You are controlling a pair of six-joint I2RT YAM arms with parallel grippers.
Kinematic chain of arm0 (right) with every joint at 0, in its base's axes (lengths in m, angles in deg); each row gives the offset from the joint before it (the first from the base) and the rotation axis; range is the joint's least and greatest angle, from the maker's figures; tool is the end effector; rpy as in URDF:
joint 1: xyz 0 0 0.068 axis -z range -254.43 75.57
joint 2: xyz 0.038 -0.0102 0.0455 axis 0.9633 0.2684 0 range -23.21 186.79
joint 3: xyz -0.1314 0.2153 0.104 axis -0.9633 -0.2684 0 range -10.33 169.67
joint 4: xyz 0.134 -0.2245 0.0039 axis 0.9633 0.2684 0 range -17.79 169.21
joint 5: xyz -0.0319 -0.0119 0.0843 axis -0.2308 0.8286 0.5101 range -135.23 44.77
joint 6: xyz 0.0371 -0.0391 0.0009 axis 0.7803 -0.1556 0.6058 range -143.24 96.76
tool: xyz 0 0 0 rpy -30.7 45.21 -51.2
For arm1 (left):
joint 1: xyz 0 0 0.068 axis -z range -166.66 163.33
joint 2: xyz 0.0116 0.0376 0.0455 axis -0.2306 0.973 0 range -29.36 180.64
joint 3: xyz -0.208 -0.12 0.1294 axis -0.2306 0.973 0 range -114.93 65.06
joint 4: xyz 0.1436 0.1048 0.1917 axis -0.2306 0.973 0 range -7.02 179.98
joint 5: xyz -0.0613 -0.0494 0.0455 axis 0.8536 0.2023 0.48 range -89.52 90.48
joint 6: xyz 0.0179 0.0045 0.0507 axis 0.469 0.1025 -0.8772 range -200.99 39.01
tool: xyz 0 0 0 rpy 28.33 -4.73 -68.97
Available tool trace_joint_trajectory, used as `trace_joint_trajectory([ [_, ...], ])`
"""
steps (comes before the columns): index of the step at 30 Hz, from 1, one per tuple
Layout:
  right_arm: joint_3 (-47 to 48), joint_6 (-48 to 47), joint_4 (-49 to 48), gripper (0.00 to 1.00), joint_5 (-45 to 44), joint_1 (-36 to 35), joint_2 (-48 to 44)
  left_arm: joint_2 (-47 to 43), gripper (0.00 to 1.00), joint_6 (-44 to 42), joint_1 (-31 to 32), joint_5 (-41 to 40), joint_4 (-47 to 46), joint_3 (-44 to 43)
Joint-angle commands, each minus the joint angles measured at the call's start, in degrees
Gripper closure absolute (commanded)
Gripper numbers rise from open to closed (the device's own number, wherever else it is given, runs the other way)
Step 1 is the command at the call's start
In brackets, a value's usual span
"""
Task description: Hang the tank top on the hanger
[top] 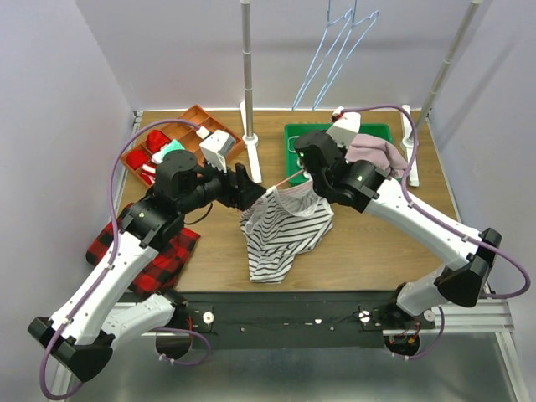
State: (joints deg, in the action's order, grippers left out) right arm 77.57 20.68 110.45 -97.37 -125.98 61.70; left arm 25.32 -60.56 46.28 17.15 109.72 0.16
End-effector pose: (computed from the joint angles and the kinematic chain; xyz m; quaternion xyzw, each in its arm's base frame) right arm 0.2187 0.2303 0.3939 0.1486 0.8093 0.0432 0.5666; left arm 0.1635 -0.1181 0.4006 0.1727 0.7787 -0.3696 0.4767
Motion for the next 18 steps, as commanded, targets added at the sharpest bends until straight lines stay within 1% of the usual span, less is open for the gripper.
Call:
trace_joint_trajectory([
  [1, 6.22, -5.41, 5.26, 0.99, -1.74, -0.66, 2.8, -1.76, 0.21, -1.79, -0.25, 3.99, -5.99, -0.14],
  [4, 8.51, -8.4, 6.23, 0.99, -2.0, -0.83, 4.56, -1.68, 0.23, -3.02, -0.25, 3.46, -6.44, -0.57],
  [9, 15.02, -13.94, 7.82, 0.99, -3.32, -1.36, 8.96, -1.42, 0.27, -4.51, -0.25, 2.41, -6.53, -0.57],
  [12, 17.03, -18.16, 6.59, 0.99, -4.28, -1.45, 9.4, -1.06, 0.29, -5.48, -0.25, 1.53, -5.21, -1.01],
  [13, 17.04, -21.39, 4.5, 0.99, -3.5, -1.45, 9.14, -1.06, 0.3, -5.74, -0.25, 1.61, -4.77, -1.19],
  [18, 17.92, -27.3, 0.35, 0.99, -2.35, -1.62, 8.09, 0.08, 0.31, -9.69, -0.25, 0.04, -1.08, -4.87],
])
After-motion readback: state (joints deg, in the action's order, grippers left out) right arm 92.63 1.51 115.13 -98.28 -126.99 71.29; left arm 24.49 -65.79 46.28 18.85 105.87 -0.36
